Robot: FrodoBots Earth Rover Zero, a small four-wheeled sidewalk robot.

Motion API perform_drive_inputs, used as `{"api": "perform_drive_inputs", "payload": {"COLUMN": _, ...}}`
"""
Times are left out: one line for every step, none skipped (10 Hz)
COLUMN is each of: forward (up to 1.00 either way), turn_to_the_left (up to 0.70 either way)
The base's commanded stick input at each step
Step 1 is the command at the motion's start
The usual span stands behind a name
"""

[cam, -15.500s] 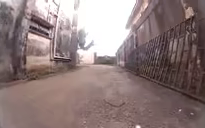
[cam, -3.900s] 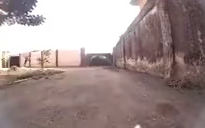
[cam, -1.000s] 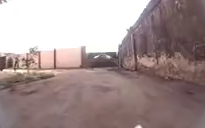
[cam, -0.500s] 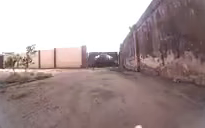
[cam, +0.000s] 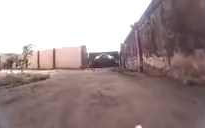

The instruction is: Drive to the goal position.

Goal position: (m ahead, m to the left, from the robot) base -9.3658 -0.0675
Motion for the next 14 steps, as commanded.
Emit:
{"api": "perform_drive_inputs", "payload": {"forward": 0.7, "turn_to_the_left": 0.0}}
{"api": "perform_drive_inputs", "payload": {"forward": 0.7, "turn_to_the_left": 0.0}}
{"api": "perform_drive_inputs", "payload": {"forward": 0.7, "turn_to_the_left": 0.0}}
{"api": "perform_drive_inputs", "payload": {"forward": 0.7, "turn_to_the_left": 0.0}}
{"api": "perform_drive_inputs", "payload": {"forward": 0.7, "turn_to_the_left": 0.0}}
{"api": "perform_drive_inputs", "payload": {"forward": 0.7, "turn_to_the_left": 0.0}}
{"api": "perform_drive_inputs", "payload": {"forward": 0.7, "turn_to_the_left": 0.0}}
{"api": "perform_drive_inputs", "payload": {"forward": 0.7, "turn_to_the_left": 0.0}}
{"api": "perform_drive_inputs", "payload": {"forward": 0.7, "turn_to_the_left": 0.0}}
{"api": "perform_drive_inputs", "payload": {"forward": 0.7, "turn_to_the_left": 0.0}}
{"api": "perform_drive_inputs", "payload": {"forward": 0.7, "turn_to_the_left": 0.0}}
{"api": "perform_drive_inputs", "payload": {"forward": 0.7, "turn_to_the_left": -0.05}}
{"api": "perform_drive_inputs", "payload": {"forward": 0.7, "turn_to_the_left": -0.16}}
{"api": "perform_drive_inputs", "payload": {"forward": 0.7, "turn_to_the_left": -0.29}}
